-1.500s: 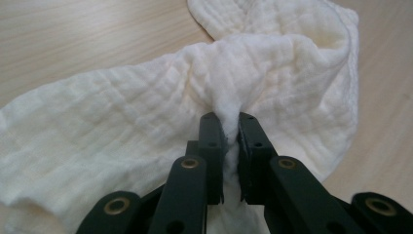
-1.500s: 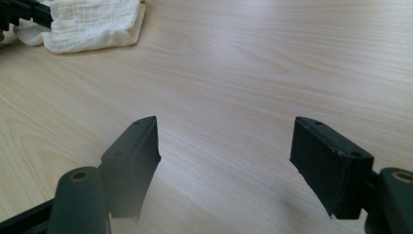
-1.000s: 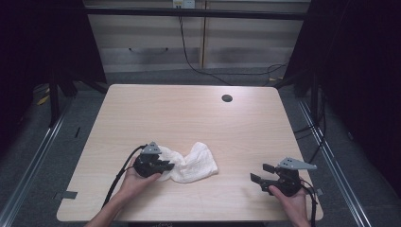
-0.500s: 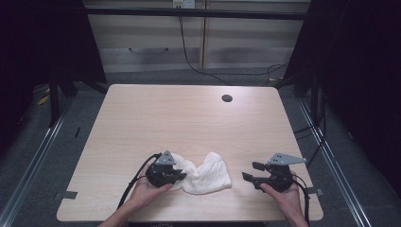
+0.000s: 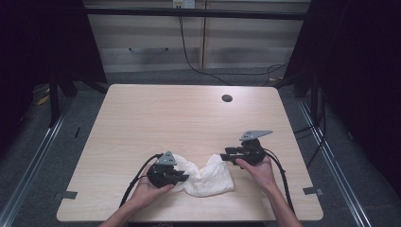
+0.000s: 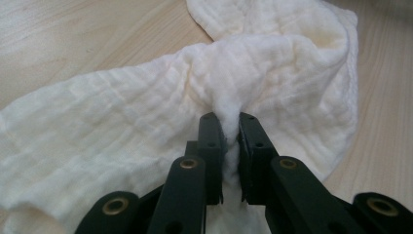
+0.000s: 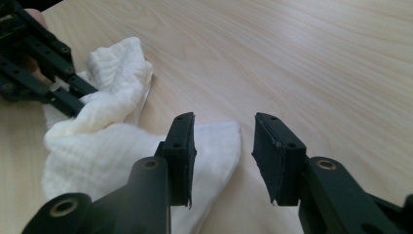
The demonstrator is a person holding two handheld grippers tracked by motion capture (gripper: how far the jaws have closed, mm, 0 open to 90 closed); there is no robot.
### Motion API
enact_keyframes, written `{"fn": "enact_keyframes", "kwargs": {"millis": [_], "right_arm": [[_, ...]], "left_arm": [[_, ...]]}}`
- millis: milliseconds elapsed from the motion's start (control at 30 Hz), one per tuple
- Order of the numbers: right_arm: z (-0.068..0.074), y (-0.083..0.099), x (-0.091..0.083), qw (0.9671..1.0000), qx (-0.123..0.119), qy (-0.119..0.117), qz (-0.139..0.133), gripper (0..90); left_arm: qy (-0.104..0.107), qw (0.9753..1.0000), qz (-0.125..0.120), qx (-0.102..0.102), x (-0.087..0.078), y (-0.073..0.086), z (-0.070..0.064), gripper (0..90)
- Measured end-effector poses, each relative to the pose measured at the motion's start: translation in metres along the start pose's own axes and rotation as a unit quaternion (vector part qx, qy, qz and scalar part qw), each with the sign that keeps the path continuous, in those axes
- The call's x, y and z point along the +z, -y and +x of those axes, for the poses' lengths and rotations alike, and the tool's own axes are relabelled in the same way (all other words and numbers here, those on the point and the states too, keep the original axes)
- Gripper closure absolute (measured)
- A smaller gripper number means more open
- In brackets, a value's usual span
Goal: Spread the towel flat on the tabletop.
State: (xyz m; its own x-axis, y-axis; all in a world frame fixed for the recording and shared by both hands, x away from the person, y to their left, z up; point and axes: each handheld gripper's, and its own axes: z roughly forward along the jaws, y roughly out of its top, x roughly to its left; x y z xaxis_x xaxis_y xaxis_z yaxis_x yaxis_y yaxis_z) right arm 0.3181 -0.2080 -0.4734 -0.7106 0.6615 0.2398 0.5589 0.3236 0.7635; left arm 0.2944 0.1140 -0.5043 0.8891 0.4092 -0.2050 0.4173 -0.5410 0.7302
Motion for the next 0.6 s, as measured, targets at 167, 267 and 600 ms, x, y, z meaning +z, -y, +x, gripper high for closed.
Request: {"fn": "enact_keyframes", "kwargs": {"millis": [167,267,600], "right_arm": [[-0.004,-0.006,0.021,0.9999,-0.003,-0.005,0.01,65.1],[-0.007,-0.004,0.041,0.9993,-0.002,-0.007,0.037,65.3],[-0.007,0.001,0.049,0.9984,-0.011,-0.006,0.055,66.6]], "left_arm": [[-0.001,1.0,0.0,0.003,0.0,0.0,0.001,81.3],[-0.001,1.0,0.001,0.002,0.0,0.0,0.001,81.3],[-0.004,1.0,0.003,0.006,0.0,-0.001,0.0,80.8]]}}
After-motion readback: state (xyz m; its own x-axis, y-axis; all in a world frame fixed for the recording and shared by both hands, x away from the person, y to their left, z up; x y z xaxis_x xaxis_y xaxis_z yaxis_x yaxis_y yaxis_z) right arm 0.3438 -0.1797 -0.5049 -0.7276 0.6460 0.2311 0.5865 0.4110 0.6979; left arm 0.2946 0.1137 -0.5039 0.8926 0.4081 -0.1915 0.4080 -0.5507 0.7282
